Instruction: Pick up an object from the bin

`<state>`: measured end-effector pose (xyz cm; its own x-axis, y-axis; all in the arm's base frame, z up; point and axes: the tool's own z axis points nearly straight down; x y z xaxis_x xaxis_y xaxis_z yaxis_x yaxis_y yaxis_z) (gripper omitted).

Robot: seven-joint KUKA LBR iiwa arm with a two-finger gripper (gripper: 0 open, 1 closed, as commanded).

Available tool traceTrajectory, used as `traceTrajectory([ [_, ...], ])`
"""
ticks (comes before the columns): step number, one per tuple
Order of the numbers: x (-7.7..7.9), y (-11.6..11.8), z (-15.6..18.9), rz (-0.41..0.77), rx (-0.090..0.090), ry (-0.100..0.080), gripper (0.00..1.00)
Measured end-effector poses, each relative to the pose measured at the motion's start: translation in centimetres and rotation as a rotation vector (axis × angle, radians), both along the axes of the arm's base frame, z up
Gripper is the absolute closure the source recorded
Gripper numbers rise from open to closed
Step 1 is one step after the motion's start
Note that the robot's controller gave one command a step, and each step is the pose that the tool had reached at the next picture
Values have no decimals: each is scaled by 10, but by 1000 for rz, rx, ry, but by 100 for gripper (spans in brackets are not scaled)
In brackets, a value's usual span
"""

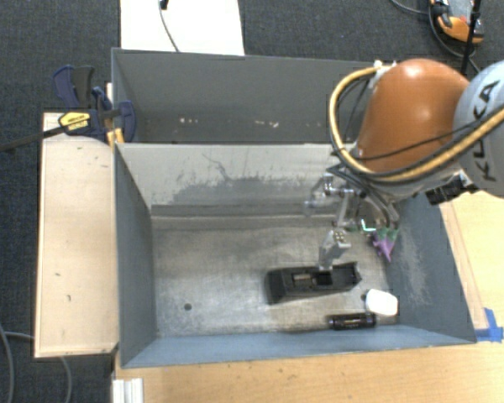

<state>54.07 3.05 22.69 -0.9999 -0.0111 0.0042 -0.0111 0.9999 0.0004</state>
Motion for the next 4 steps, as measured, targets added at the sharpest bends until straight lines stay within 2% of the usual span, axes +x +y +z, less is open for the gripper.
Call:
traceTrajectory([
  [1, 2, 0, 4, -1, 0, -8, 0],
  [2, -7, -21, -62, 15, 0, -12, 0],
  [3, -16, -40, -80, 92, 1, -1, 0],
  [4, -21, -41, -90, 65, 0, -7, 0],
])
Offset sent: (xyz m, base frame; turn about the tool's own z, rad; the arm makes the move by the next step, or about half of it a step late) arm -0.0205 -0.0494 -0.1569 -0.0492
